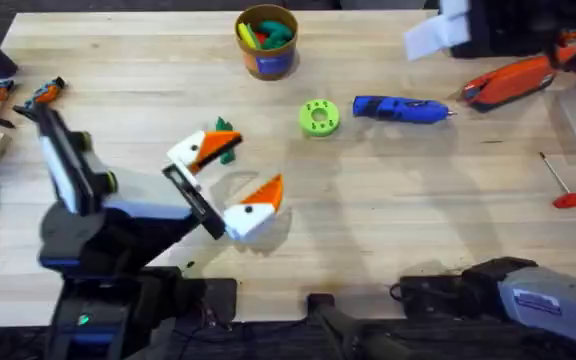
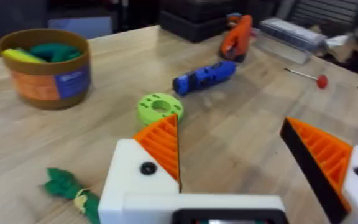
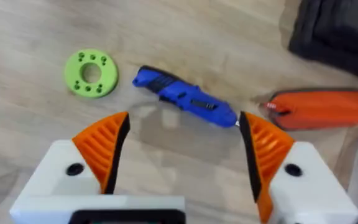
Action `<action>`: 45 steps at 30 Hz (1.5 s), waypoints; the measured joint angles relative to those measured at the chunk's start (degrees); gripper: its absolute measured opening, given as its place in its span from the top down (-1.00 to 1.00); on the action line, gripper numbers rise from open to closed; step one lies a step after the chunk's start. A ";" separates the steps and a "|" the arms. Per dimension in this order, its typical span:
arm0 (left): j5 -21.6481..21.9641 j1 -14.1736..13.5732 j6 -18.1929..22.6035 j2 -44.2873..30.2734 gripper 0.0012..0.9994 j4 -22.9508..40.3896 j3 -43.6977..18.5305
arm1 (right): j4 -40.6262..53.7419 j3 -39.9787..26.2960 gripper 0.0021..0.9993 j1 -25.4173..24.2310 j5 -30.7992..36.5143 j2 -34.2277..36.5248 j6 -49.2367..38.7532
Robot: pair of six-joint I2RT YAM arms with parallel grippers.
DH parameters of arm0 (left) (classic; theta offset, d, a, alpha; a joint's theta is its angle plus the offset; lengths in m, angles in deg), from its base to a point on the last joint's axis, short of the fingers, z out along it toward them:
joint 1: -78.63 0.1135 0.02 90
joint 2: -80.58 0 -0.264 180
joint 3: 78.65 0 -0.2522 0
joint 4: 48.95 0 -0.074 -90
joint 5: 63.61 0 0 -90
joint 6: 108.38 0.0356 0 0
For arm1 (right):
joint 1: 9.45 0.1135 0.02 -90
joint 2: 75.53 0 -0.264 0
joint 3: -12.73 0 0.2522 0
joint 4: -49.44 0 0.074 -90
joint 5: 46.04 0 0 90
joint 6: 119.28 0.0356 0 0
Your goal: Pick up the gripper from the table and insert it into the empty holder that is missing its gripper. Then pick up a screw, insert it into the mounting hole, and use the screwdriver to tighten it. Finally, clean up the table by picking up the vegetable and placing it into the bucket.
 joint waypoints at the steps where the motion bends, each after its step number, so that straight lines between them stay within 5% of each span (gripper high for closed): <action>1: 1.47 0.00 -0.11 -0.38 -0.97 1.56 -1.38 | 1.16 0.00 -0.97 0.00 -0.58 -1.26 1.30; 7: 9.58 0.00 3.11 -9.23 -0.97 15.43 -14.94 | 2.87 1.53 -0.97 0.00 -4.78 -7.20 5.15; 13: 16.44 0.00 7.49 -25.28 -0.97 29.12 -29.28 | 3.10 12.60 -0.97 0.00 -6.30 -13.39 6.84; 19: 20.49 0.00 9.29 -41.85 -0.97 35.53 -39.21 | 2.63 21.60 -0.97 -0.04 -6.68 -18.95 10.00; 24: 21.85 0.00 9.66 -52.10 -0.97 36.75 -44.40 | 2.96 22.14 -0.97 -0.04 -6.68 -21.64 11.02; 34: 26.33 0.00 8.85 -63.48 -0.97 36.47 -47.09 | 5.10 22.16 -0.98 -0.04 -6.68 -20.50 11.19; 45: 38.31 -0.32 -0.04 -76.90 -0.97 51.16 -67.18 | 5.04 22.16 -0.98 -0.04 -6.68 -19.77 11.19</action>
